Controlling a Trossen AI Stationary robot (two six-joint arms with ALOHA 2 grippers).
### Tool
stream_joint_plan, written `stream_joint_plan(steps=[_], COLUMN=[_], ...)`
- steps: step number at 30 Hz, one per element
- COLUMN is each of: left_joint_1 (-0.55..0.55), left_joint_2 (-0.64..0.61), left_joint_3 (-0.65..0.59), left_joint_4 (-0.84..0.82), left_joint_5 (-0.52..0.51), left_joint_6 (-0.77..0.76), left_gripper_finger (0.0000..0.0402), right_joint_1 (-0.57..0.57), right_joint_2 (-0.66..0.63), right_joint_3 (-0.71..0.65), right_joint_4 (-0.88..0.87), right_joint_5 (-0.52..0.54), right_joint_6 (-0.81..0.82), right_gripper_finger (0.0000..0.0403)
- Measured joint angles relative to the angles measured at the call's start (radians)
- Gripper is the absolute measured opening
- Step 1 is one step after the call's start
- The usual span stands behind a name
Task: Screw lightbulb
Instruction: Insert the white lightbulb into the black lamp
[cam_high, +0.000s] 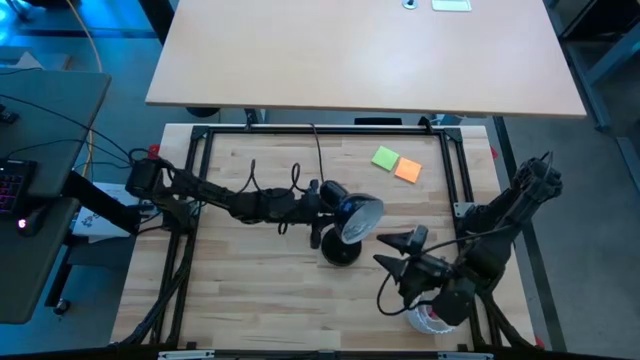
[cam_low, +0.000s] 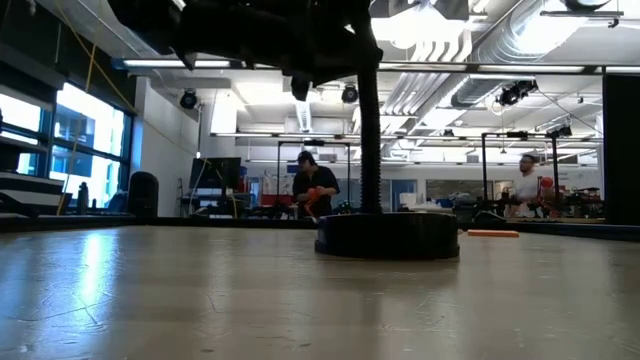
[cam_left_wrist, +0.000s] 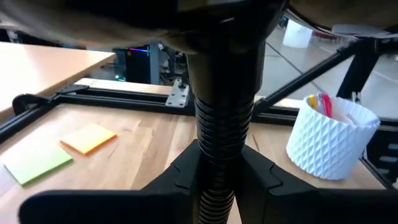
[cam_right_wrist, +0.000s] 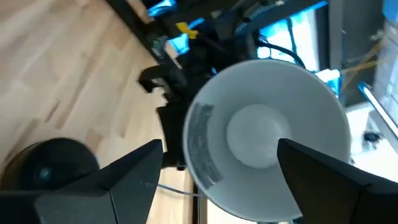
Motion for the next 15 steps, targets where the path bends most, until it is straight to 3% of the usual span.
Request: stream_joint_plan(steps=[3,7,15], left_joint_1=[0.003,0.015,0.015], left_joint_2=[0.0,0.003,-0.095], left_joint_3=[0.0,-0.002,-0.005], left_joint_4=[-0.009,-0.048,-0.288], left_joint_5=[0.033,0.092,0.103], left_joint_6=[-0.001,-0.037,-0.004], left_gripper_finger=[0.0081,0.014,0.0234], right_joint_1=[-0.008,-0.012,-0.023], right_joint_2=[0.003,-0.001,-0.001], right_joint_3=[0.0,0.0,0.0], right_joint_4=[0.081,0.19,0.194], right_joint_5=[0.019,0.02,0.019], right_joint_6=[0.007,-0.023,-0.082], right_gripper_finger=[0.0316,0.0316,0.0288])
